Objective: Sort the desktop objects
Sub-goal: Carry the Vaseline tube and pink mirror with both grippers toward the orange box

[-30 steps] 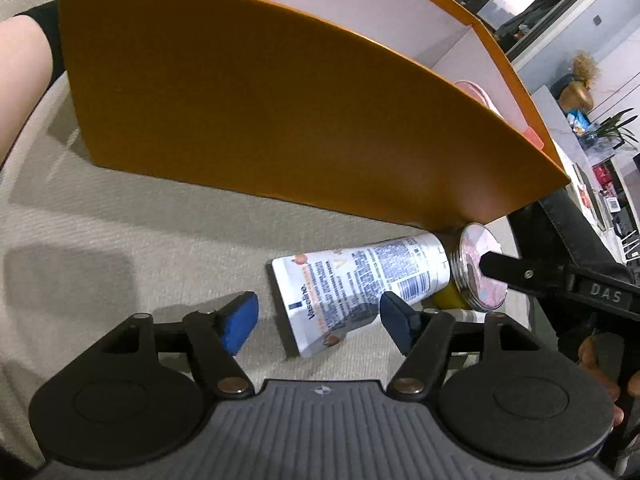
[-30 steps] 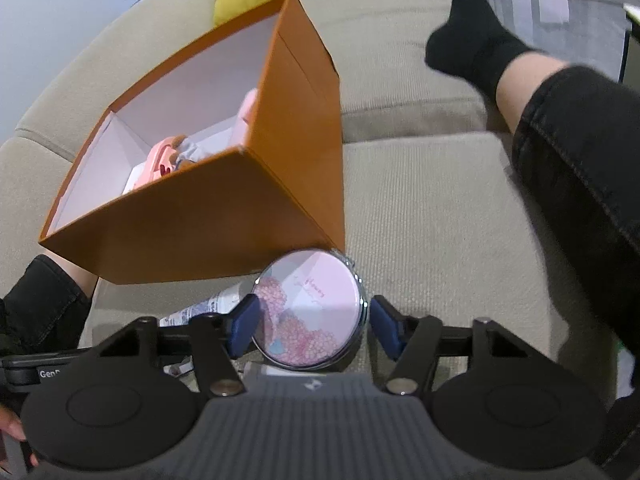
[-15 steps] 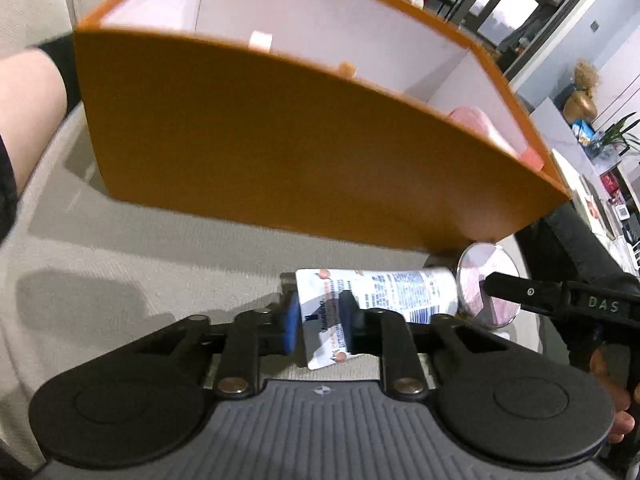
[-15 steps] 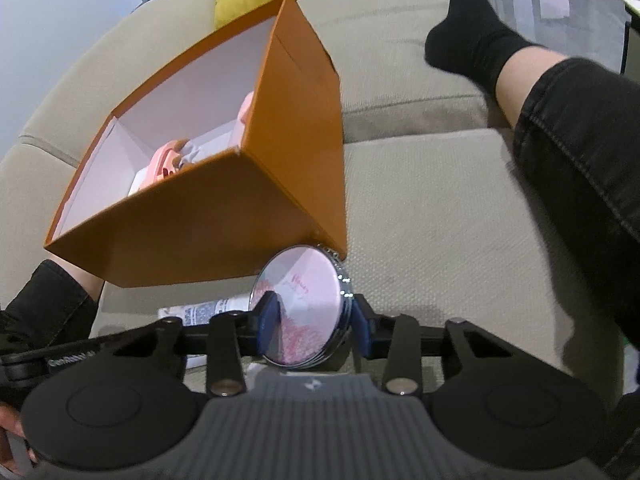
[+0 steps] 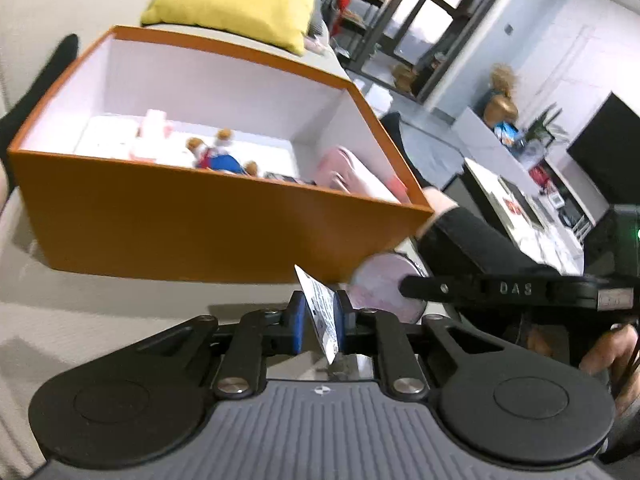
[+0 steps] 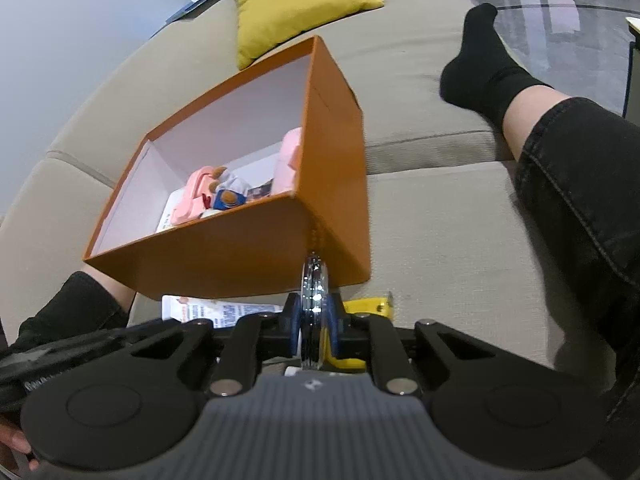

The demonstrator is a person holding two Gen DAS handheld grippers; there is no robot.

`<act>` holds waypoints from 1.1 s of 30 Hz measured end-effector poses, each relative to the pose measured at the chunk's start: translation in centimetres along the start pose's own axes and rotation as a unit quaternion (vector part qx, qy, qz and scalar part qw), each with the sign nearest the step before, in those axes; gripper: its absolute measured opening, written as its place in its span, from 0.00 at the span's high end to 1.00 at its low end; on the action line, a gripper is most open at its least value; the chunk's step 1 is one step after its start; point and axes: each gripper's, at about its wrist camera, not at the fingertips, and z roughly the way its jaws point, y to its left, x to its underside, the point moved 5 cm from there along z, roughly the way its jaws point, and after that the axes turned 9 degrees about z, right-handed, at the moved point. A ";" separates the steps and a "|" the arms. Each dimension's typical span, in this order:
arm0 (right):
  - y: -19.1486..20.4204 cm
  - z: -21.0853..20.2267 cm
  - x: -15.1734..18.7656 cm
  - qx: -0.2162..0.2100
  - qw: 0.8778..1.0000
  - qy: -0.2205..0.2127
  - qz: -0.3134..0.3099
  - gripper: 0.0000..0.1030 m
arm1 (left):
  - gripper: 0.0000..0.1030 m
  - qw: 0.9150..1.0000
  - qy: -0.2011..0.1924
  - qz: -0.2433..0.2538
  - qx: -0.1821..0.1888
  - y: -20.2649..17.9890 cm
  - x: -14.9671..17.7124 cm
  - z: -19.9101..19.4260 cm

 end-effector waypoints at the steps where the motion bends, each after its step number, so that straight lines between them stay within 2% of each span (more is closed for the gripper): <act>1: 0.1 0.0 0.0 0.003 1.000 -0.002 -0.003 0.86 | 0.84 1.000 0.002 0.003 -0.004 -0.4 -0.1 0.4; 6: 0.0 0.2 0.4 0.008 1.000 0.000 -0.006 0.85 | 0.85 1.000 -0.001 0.014 -0.008 -1.4 0.5 0.4; 13: -0.5 1.0 0.3 -0.001 1.000 0.008 0.018 0.86 | 0.86 0.999 -0.006 0.028 -0.043 -1.6 0.1 0.8; 19: 0.1 0.5 0.4 0.005 1.000 0.001 0.000 0.86 | 0.92 0.999 -0.010 0.023 -0.041 -1.5 -0.5 0.6; 24: 0.2 -0.1 0.1 0.000 1.000 0.005 0.005 0.86 | 0.93 0.999 -0.023 0.025 -0.040 -1.3 -0.8 -1.2; 33: 3.7 -3.3 -0.6 -0.027 0.998 -0.005 -0.048 0.86 | 0.93 0.997 -0.069 0.037 -0.020 -1.4 -2.3 -6.3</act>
